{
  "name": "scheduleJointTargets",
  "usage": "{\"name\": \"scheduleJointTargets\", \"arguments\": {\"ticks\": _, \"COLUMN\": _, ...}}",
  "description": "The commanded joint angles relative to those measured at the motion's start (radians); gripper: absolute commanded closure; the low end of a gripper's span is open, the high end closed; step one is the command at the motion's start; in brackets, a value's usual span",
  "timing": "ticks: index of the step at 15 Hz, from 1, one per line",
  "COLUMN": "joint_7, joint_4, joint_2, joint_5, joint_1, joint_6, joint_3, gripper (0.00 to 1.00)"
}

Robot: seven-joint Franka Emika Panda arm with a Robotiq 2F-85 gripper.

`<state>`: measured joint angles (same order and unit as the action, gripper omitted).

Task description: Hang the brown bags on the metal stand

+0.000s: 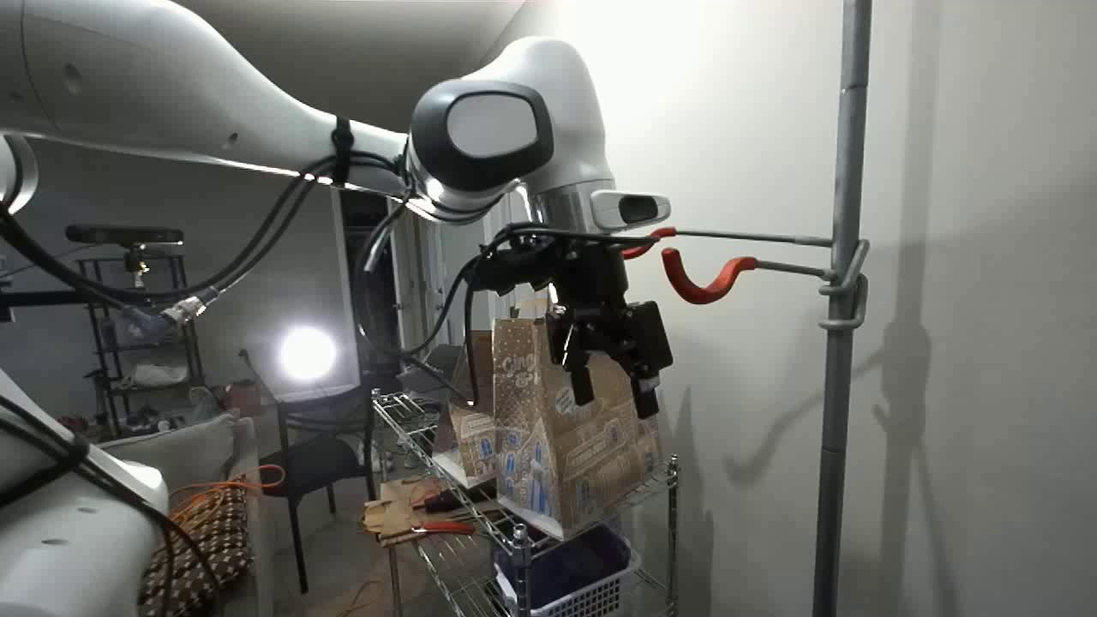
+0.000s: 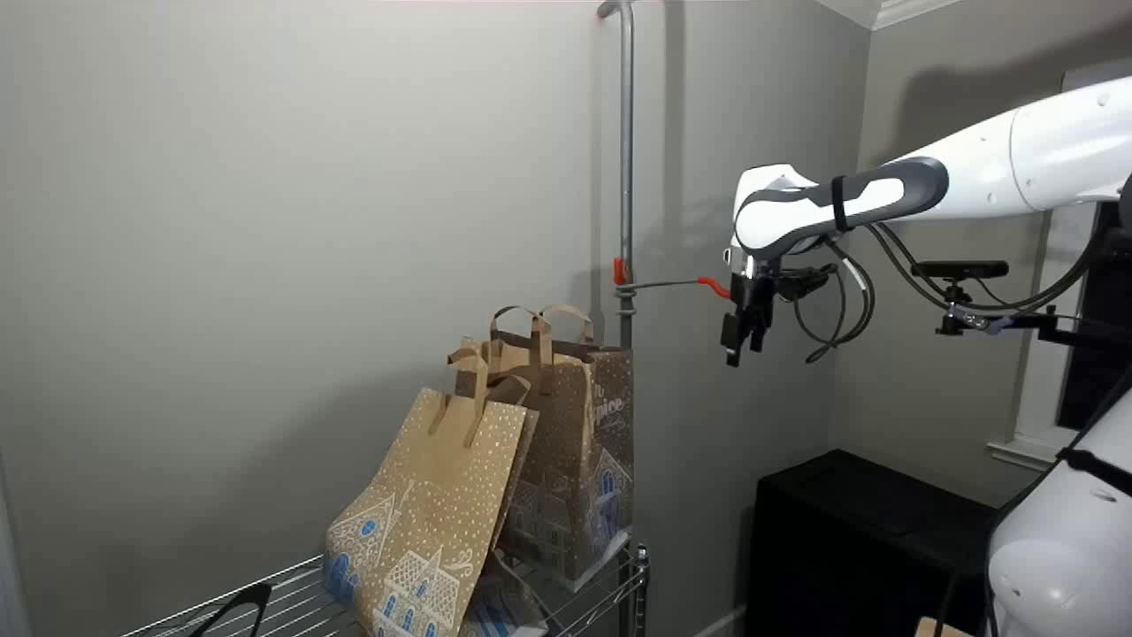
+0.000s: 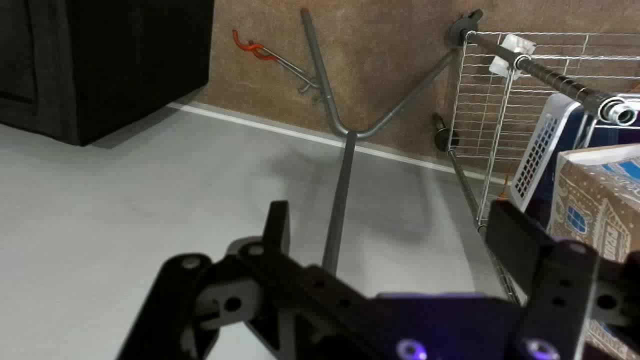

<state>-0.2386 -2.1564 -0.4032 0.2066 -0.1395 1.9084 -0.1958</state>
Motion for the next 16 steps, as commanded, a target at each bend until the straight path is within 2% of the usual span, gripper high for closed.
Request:
{"name": "scheduleJointTargets", "arguments": {"ticks": 1, "joint_7": -0.001, "joint_4": 0.002, "joint_2": 0.001, "joint_5": -0.001, "joint_1": -0.002, "joint_6": -0.002, "joint_3": 0.001, "gripper": 0.0}}
{"name": "scheduleJointTargets", "arguments": {"ticks": 7, "joint_7": -0.001, "joint_4": 0.002, "joint_2": 0.001, "joint_5": -0.001, "joint_1": -0.002, "joint_6": -0.002, "joint_3": 0.001, "gripper": 0.0}}
{"name": "scheduleJointTargets", "arguments": {"ticks": 8, "joint_7": -0.008, "joint_4": -0.013, "joint_2": -0.009, "joint_5": -0.032, "joint_1": 0.022, "joint_6": 0.016, "joint_3": 0.012, "gripper": 0.0}}
{"name": "scheduleJointTargets", "arguments": {"ticks": 11, "joint_7": 0.06, "joint_4": -0.032, "joint_2": -0.044, "joint_5": -0.118, "joint_1": 0.099, "joint_6": 0.011, "joint_3": 0.098, "gripper": 0.0}}
{"name": "scheduleJointTargets", "arguments": {"ticks": 13, "joint_7": 0.118, "joint_4": -0.006, "joint_2": -0.045, "joint_5": -0.159, "joint_1": 0.146, "joint_6": -0.01, "joint_3": 0.163, "gripper": 0.0}}
{"name": "scheduleJointTargets", "arguments": {"ticks": 16, "joint_7": 0.257, "joint_4": 0.052, "joint_2": -0.024, "joint_5": -0.161, "joint_1": 0.176, "joint_6": -0.051, "joint_3": 0.246, "gripper": 0.0}}
